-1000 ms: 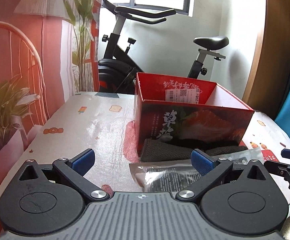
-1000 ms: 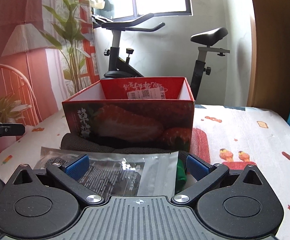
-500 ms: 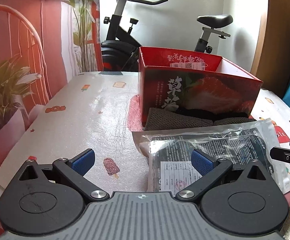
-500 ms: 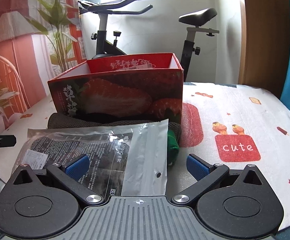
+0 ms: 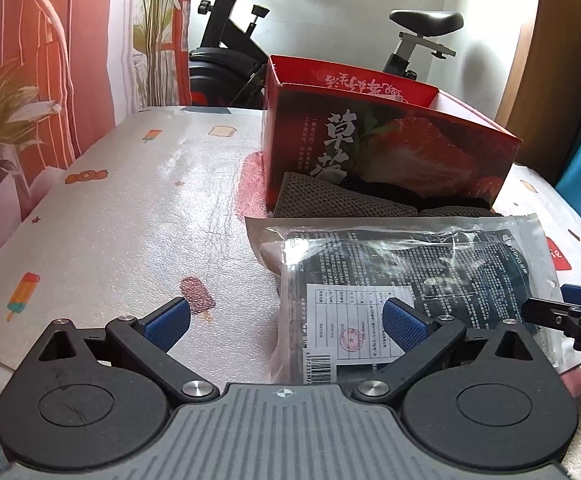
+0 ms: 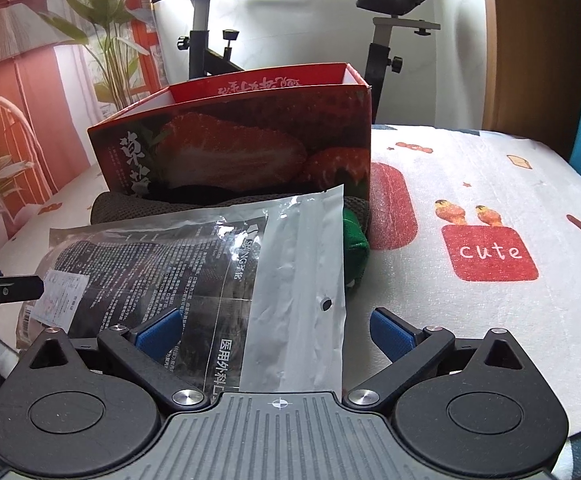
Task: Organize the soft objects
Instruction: 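Close both grippers on the edge of the clear plastic bag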
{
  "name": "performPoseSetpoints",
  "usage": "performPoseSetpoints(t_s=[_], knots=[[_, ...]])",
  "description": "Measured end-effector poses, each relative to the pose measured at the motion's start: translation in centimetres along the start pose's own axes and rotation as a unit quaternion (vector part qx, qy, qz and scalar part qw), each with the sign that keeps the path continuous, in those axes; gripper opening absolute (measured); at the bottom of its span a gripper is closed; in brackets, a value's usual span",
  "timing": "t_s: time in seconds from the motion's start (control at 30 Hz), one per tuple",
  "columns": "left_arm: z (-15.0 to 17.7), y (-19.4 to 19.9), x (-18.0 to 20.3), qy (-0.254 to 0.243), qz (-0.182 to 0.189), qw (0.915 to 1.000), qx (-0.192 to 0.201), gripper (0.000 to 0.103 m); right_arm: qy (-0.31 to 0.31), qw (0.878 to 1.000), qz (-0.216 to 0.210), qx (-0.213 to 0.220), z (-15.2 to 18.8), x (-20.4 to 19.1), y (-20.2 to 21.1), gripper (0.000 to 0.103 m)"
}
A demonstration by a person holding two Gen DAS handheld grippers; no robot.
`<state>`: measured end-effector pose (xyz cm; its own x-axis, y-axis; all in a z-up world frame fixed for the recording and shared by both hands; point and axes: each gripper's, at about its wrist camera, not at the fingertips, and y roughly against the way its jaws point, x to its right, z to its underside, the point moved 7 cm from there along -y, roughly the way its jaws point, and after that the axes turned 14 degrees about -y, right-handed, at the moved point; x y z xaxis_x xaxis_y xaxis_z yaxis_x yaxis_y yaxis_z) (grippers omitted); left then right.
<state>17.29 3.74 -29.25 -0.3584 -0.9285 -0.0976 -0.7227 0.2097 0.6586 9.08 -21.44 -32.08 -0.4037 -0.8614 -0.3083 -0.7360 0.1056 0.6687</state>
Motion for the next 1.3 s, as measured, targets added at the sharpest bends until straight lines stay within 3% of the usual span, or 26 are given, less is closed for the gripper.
performPoseSetpoints(t_s=[0.17,0.3,0.47,0.67,1.3], knots=[[0.7,-0.9,0.0,0.015,0.017,0.9997,-0.007,0.102,0.001,1.0,-0.013,0.001,0.2,-0.2,-0.4,0.099],[1.1,-1.5,0.4,0.012,0.025,0.9996,-0.01,0.1,0.001,1.0,-0.026,-0.009,0.6,-0.5,-0.9,0.091],[1.3,-1.9,0.7,0.013,0.045,0.9988,-0.01,0.09,0.023,1.0,-0.021,-0.006,0.8,-1.1,-0.8,0.086],[1.2,-1.7,1.3,0.014,0.079,0.9968,-0.001,0.067,0.028,0.999,-0.019,-0.013,0.9,-1.1,-0.8,0.079],[1.3,-2.1,1.5,0.018,0.093,0.9955,-0.003,0.072,0.047,0.998,-0.028,-0.031,1.4,-1.3,-1.4,0.081]])
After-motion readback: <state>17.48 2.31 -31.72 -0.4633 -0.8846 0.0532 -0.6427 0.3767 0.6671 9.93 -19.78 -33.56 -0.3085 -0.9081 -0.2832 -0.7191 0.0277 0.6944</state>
